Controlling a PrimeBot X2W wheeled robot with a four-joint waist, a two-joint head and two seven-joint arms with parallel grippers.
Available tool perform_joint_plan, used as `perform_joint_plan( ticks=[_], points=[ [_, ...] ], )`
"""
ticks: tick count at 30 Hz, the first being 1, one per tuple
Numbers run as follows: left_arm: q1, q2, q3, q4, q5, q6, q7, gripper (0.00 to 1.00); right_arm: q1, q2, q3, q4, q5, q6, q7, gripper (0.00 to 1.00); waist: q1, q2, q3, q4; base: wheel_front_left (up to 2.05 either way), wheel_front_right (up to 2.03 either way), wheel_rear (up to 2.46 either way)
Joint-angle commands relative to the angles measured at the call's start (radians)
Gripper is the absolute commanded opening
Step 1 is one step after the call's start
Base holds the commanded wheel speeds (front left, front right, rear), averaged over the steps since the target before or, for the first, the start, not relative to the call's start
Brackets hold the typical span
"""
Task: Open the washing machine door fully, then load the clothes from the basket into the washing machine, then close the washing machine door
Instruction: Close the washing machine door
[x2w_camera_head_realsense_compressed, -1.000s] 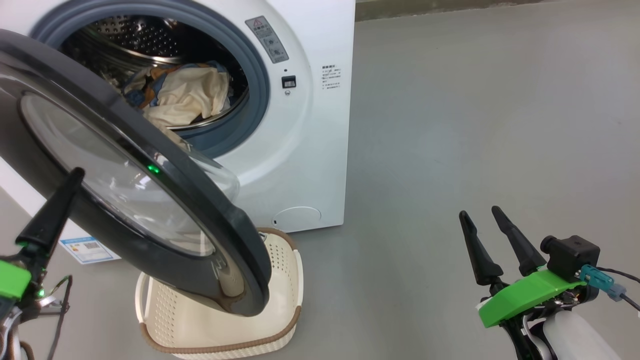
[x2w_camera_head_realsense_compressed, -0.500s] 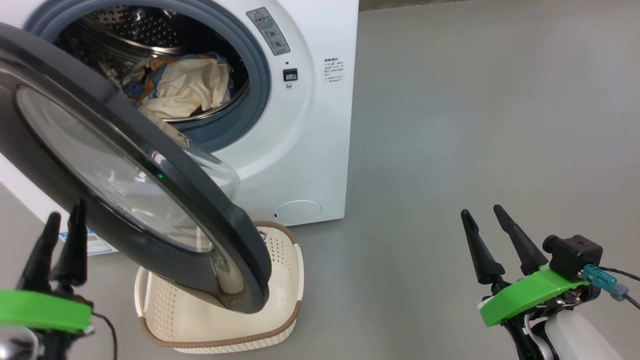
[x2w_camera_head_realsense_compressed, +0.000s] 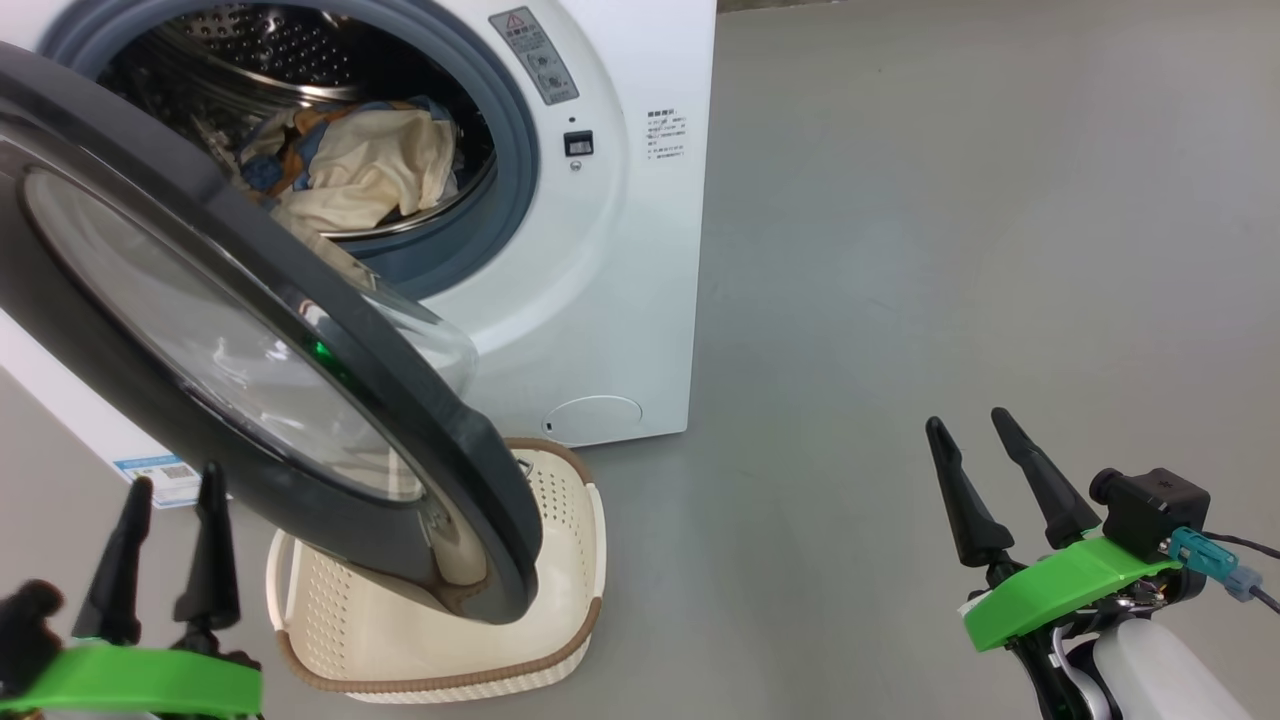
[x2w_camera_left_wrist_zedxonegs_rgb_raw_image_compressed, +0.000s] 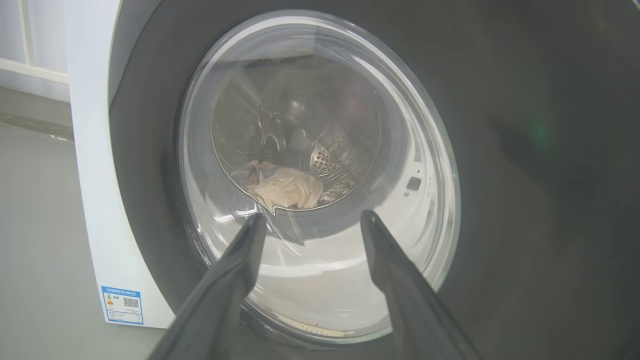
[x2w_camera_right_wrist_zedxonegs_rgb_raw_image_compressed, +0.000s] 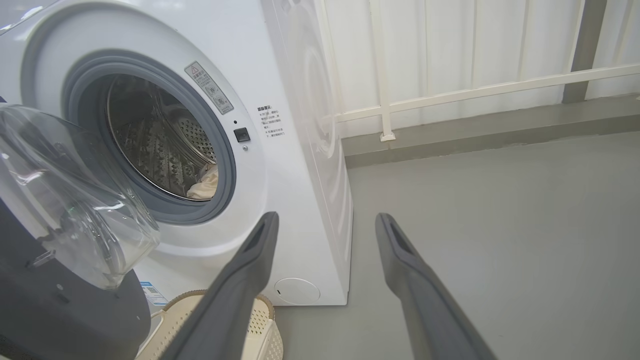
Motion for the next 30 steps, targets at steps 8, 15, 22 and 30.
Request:
perform_joint_plan(
  ticks=[8,15,22,30],
  points=[
    [-0.012,0.027,-0.001,0.038,0.137,0.049,-0.094,1.00,-0.025,-0.019,0.012,-0.019,-0.011,0.005,-0.012,1.00,0.0000,0.0000,-0.003,0.007,0.00,0.00,0.00],
    [0.001,0.005,-0.001,0.059,0.177,0.061,-0.117,1.00,-0.023,-0.024,0.008,-0.019,-0.014,0.005,-0.012,1.00,0.0000,0.0000,-0.006,0.012,0.00,0.00,0.00],
    [0.004,-0.009,0.005,0.064,0.183,0.055,-0.122,1.00,-0.022,-0.029,0.003,-0.021,-0.018,0.005,-0.012,1.00,0.0000,0.0000,-0.007,0.018,0.00,0.00,0.00],
    [0.005,-0.020,0.010,0.073,0.192,0.052,-0.123,1.00,-0.021,-0.030,0.006,-0.020,-0.017,0.005,-0.012,1.00,0.0000,0.0000,-0.011,0.023,0.00,0.00,0.00]
  ],
)
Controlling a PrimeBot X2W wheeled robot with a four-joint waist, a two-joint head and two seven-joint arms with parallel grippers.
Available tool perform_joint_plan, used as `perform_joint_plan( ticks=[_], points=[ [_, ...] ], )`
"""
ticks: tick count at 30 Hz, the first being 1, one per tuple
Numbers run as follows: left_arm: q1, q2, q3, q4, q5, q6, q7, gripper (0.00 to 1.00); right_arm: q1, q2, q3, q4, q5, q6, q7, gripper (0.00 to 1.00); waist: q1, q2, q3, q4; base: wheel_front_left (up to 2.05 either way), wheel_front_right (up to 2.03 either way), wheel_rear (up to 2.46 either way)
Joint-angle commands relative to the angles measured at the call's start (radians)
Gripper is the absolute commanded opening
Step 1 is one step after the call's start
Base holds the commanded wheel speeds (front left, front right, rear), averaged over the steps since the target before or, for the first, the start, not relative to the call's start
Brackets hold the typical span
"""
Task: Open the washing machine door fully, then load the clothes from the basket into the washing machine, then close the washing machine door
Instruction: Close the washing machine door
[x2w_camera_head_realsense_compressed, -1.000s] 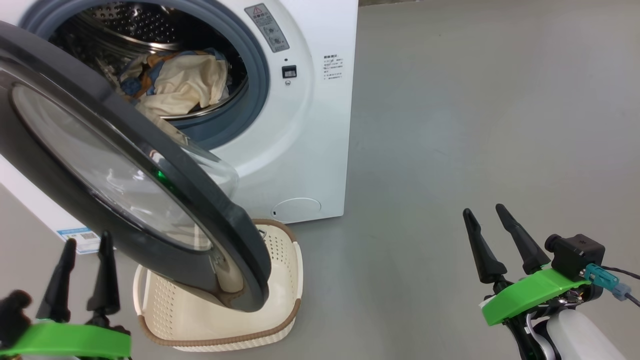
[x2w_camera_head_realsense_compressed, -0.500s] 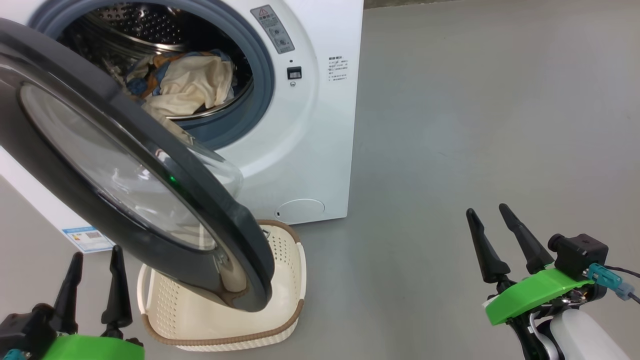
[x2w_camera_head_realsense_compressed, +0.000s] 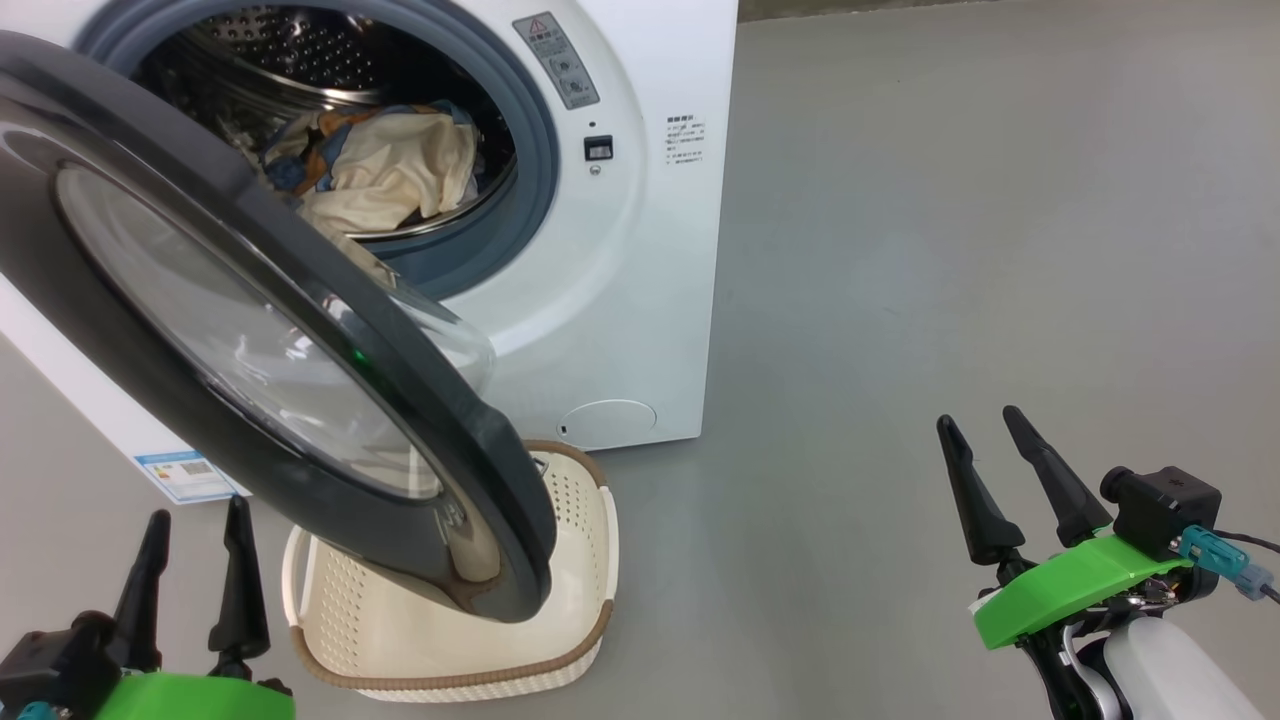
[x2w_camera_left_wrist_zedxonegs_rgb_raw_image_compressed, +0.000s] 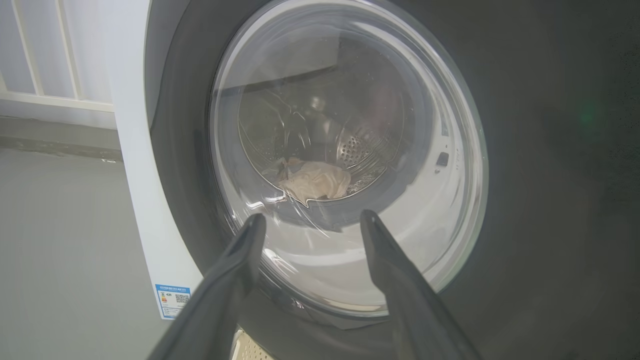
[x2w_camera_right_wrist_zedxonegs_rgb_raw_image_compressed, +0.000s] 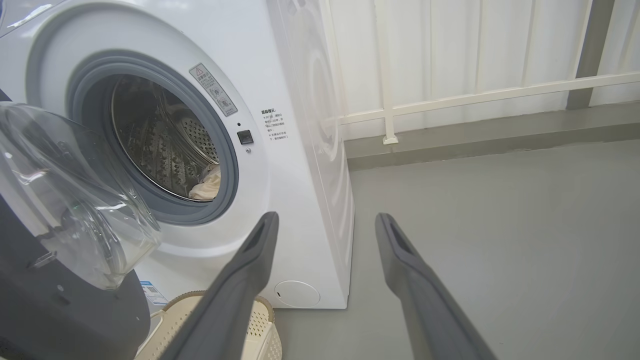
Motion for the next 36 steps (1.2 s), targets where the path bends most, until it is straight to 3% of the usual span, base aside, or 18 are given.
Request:
perform_joint_plan(
  ticks=[1,22,23,24,25,26,36],
  points=[
    [-0.011,0.014,0.040,-0.014,0.008,-0.003,-0.009,1.00,-0.021,-0.014,0.013,-0.022,-0.017,0.005,-0.012,1.00,0.0000,0.0000,0.000,0.001,0.00,0.00,0.00],
    [-0.014,-0.004,0.048,-0.001,0.010,-0.016,-0.009,1.00,-0.022,-0.013,0.011,-0.025,-0.053,0.005,-0.012,1.00,0.0000,0.0000,0.000,0.009,0.00,0.00,0.00],
    [-0.015,-0.005,0.049,0.000,0.010,-0.017,-0.009,1.00,-0.023,-0.013,0.010,-0.029,-0.057,0.005,-0.012,0.97,0.0000,0.0000,0.001,0.011,0.00,0.00,0.00],
    [-0.015,-0.005,0.049,0.001,0.011,-0.018,-0.009,1.00,-0.025,-0.015,0.012,-0.034,-0.064,0.005,-0.012,0.50,0.0000,0.0000,0.002,0.013,0.00,0.00,0.00],
    [-0.016,-0.006,0.049,0.002,0.011,-0.019,-0.009,1.00,-0.028,-0.017,0.015,-0.040,-0.074,0.005,-0.012,0.29,0.0000,0.0000,0.003,0.015,0.00,0.00,0.00],
    [-0.017,-0.006,0.050,0.004,0.011,-0.020,-0.009,1.00,-0.032,-0.015,0.014,-0.050,-0.079,0.005,-0.012,0.00,0.0000,0.0000,0.004,0.018,0.00,0.00,0.00],
    [-0.030,-0.022,0.046,0.039,0.006,-0.032,-0.009,1.00,-0.063,0.002,0.030,-0.176,-0.079,0.005,-0.012,0.00,0.0000,0.0000,0.001,0.091,0.00,0.00,0.00]
  ],
)
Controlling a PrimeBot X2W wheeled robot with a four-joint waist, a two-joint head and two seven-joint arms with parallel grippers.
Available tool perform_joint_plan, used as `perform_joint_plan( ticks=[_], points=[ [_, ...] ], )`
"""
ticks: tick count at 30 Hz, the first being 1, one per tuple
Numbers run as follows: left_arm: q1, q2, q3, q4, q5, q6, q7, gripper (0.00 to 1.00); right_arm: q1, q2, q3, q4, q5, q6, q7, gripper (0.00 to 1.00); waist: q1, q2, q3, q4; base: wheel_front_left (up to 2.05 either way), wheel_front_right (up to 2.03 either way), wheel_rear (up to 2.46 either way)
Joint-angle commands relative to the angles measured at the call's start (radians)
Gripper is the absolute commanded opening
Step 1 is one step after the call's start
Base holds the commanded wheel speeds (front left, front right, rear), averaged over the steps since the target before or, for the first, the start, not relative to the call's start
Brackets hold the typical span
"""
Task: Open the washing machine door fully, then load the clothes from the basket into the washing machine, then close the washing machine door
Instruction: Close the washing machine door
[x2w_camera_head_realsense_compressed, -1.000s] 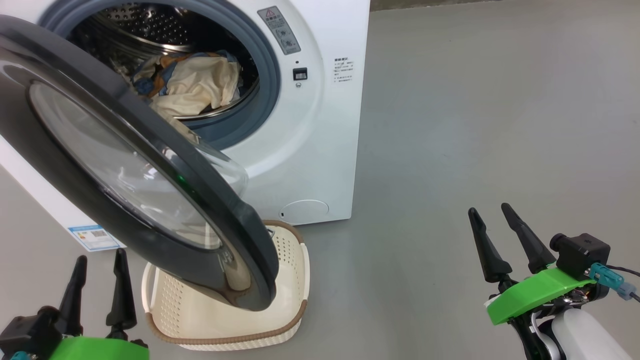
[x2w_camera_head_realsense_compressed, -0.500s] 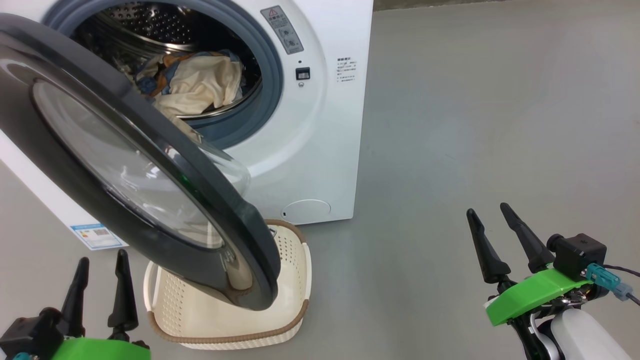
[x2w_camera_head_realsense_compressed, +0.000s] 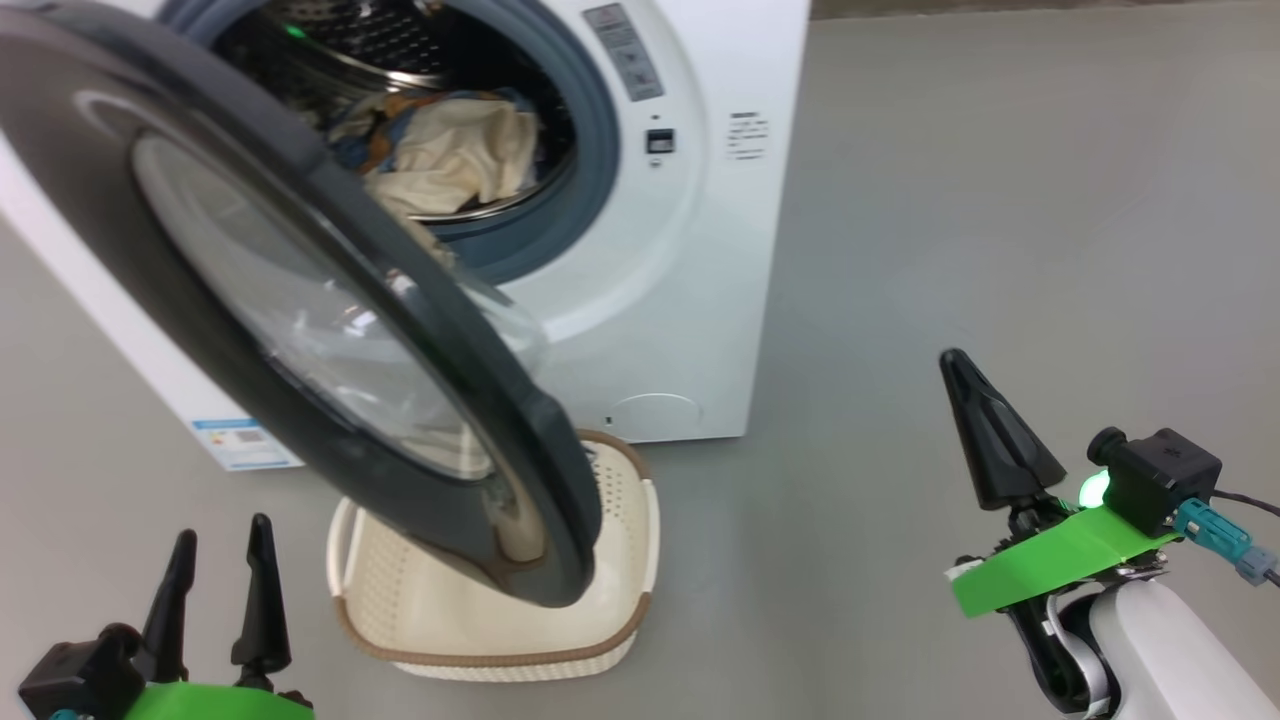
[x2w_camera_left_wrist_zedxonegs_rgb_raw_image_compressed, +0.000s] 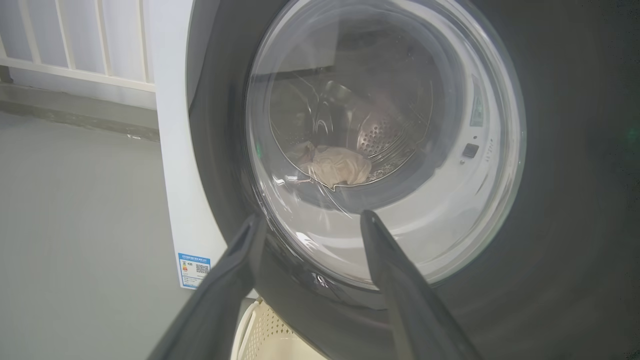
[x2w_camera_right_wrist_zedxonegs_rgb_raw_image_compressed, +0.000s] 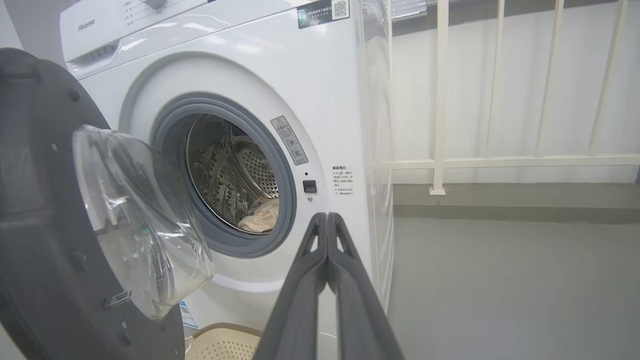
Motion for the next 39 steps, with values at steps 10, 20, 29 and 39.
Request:
perform_joint_plan(
  ticks=[10,20,29,39],
  points=[
    [-0.038,0.018,0.015,0.028,-0.005,-0.020,-0.007,1.00,-0.044,-0.011,0.075,-0.314,0.004,0.005,-0.012,0.00,0.0000,-0.0001,-0.019,0.155,0.00,0.00,0.00],
    [-0.039,0.018,-0.002,0.053,-0.016,-0.025,-0.007,1.00,-0.038,-0.028,0.188,-0.473,0.066,0.005,-0.012,0.00,0.0000,-0.0001,-0.037,0.245,0.00,0.00,0.00],
    [-0.040,0.009,-0.020,0.067,-0.020,-0.028,-0.007,1.00,-0.036,-0.060,0.337,-0.465,0.098,0.005,-0.012,0.00,0.0000,-0.0001,-0.046,0.311,0.00,0.00,0.00],
    [-0.049,-0.003,-0.015,0.073,-0.030,-0.031,-0.007,1.00,-0.069,-0.103,0.489,-0.326,0.123,0.005,-0.012,0.00,0.0000,-0.0001,-0.027,0.374,0.00,0.00,0.00]
  ],
)
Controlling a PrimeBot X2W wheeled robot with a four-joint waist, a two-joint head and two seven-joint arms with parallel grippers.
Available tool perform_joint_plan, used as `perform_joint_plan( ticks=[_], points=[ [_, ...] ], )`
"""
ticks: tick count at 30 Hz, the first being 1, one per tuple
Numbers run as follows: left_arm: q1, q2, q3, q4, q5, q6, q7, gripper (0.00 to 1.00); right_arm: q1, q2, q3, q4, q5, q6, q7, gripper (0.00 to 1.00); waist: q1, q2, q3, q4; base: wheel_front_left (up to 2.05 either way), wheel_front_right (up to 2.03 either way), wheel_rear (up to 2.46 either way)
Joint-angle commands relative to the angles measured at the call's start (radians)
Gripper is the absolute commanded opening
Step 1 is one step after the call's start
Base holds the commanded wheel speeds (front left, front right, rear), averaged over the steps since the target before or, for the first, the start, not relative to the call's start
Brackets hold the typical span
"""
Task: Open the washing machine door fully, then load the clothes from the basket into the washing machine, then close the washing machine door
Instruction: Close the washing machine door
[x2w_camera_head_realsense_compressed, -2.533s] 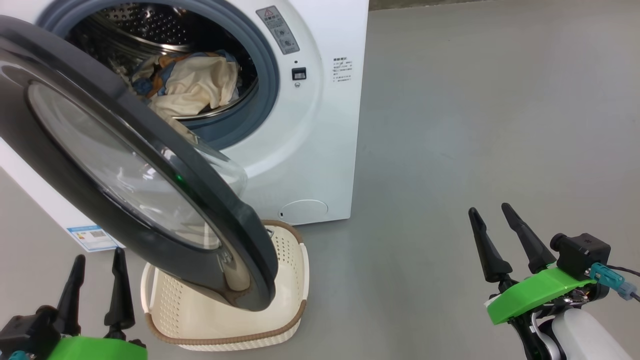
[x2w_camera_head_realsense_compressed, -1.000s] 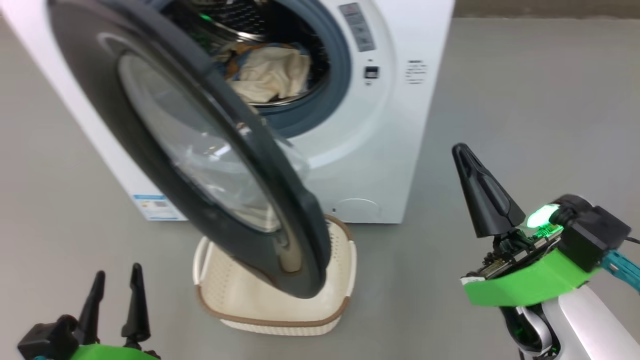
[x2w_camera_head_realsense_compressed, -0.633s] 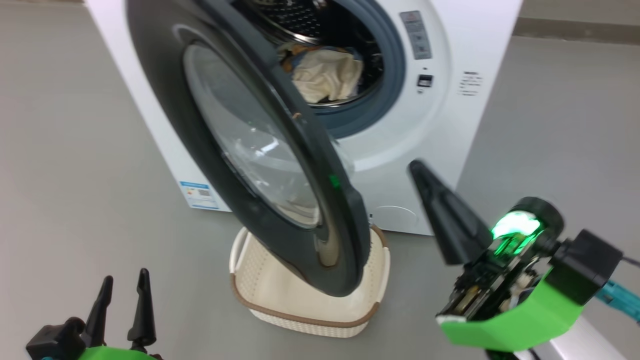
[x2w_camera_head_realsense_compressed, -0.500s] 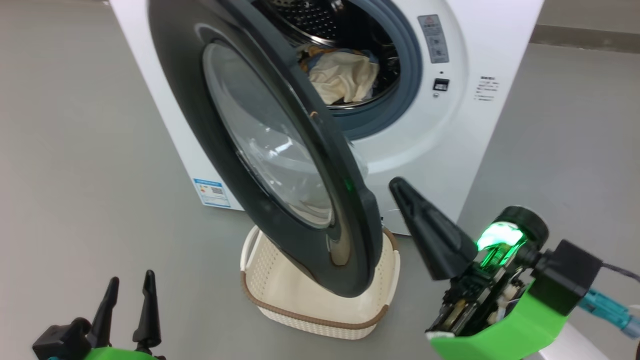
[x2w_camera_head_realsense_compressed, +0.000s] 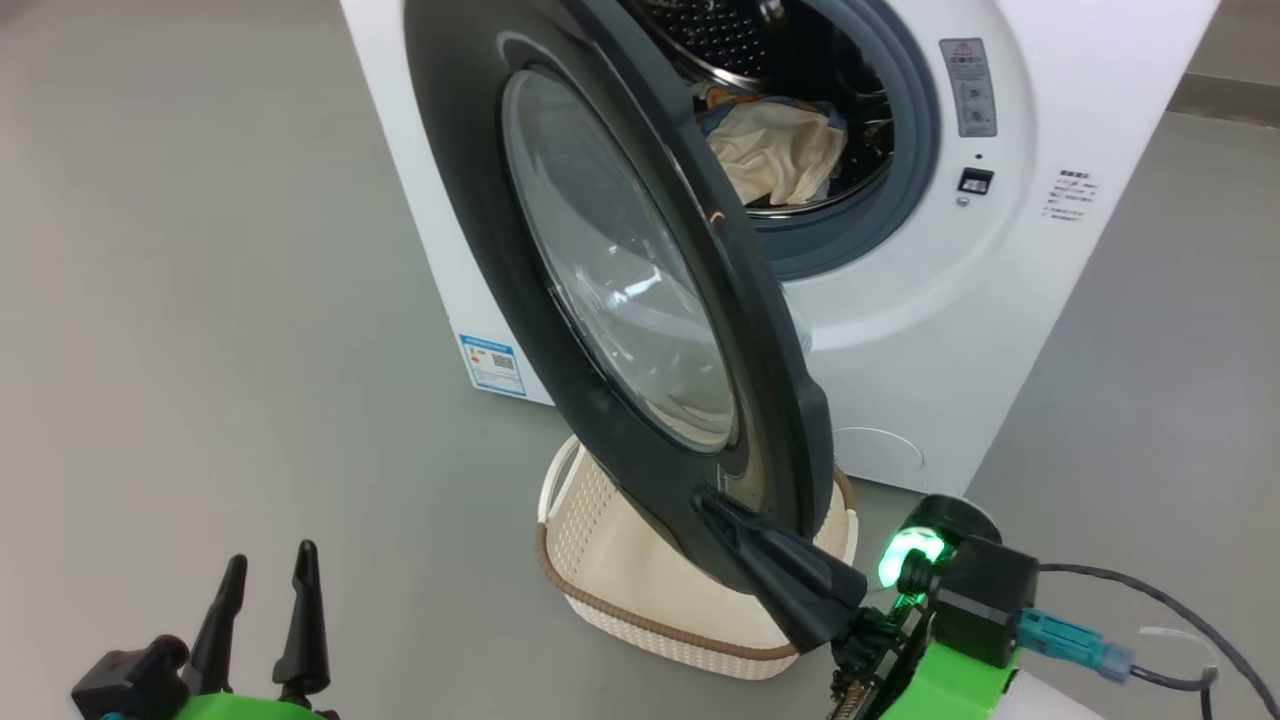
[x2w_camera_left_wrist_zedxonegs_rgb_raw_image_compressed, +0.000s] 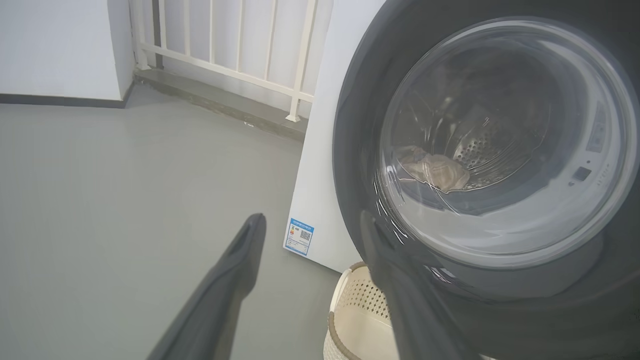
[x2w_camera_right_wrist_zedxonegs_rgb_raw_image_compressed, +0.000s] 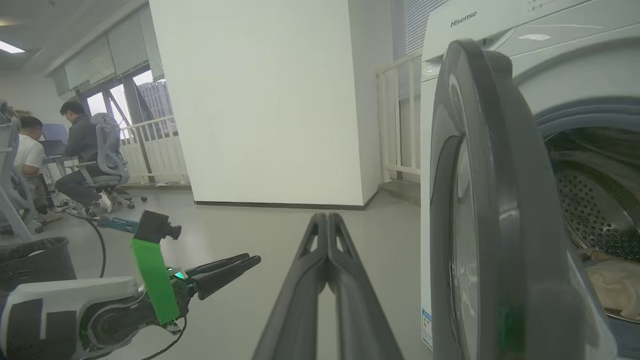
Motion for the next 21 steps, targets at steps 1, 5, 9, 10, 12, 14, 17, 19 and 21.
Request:
perform_joint_plan(
  ticks=[1,5,9,10,12,14,17,19,21],
  points=[
    [-0.044,0.016,0.034,-0.012,-0.006,-0.003,-0.007,1.00,-0.023,0.000,0.015,-0.005,0.015,0.005,-0.005,0.00,0.0000,0.0000,0.004,0.012,0.00,0.00,0.00],
    [-0.046,0.015,0.035,-0.009,-0.005,-0.004,-0.007,1.00,-0.032,0.001,0.041,0.057,0.041,0.005,-0.005,0.00,0.0000,0.0000,0.004,0.026,0.00,0.00,0.00],
    [-0.048,0.014,0.034,-0.008,-0.003,-0.005,-0.007,1.00,-0.037,0.004,0.062,0.130,0.083,0.005,-0.005,0.00,0.0000,0.0000,0.001,0.037,0.00,0.00,0.00],
    [-0.048,0.014,0.034,-0.008,-0.003,-0.005,-0.007,1.00,-0.040,0.004,0.065,0.148,0.086,0.005,-0.005,0.00,0.0000,0.0000,0.001,0.039,0.00,0.00,0.00],
    [-0.048,0.014,0.034,-0.008,-0.003,-0.005,-0.007,1.00,-0.046,0.007,0.067,0.176,0.095,0.005,-0.005,0.00,0.0000,0.0000,0.000,0.043,0.00,0.00,0.00],
    [-0.048,0.014,0.035,-0.008,-0.002,-0.005,-0.007,1.00,-0.051,0.010,0.068,0.200,0.102,0.005,-0.005,0.00,0.0000,0.0000,-0.001,0.046,0.00,0.00,0.00],
    [-0.049,0.014,0.036,-0.007,-0.003,-0.005,-0.007,1.00,-0.058,0.010,0.077,0.228,0.115,0.005,-0.005,0.00,0.0000,0.0000,-0.002,0.050,0.00,0.00,0.00],
    [-0.049,0.013,0.036,-0.006,-0.002,-0.005,-0.007,1.00,-0.060,0.010,0.078,0.235,0.118,0.005,-0.005,0.00,0.0000,0.0000,-0.003,0.051,0.00,0.00,0.00],
    [-0.049,0.013,0.036,-0.006,-0.002,-0.006,-0.007,1.00,-0.062,0.009,0.080,0.248,0.126,0.005,-0.005,0.00,0.0000,0.0000,-0.005,0.053,0.00,0.00,0.00]
  ],
)
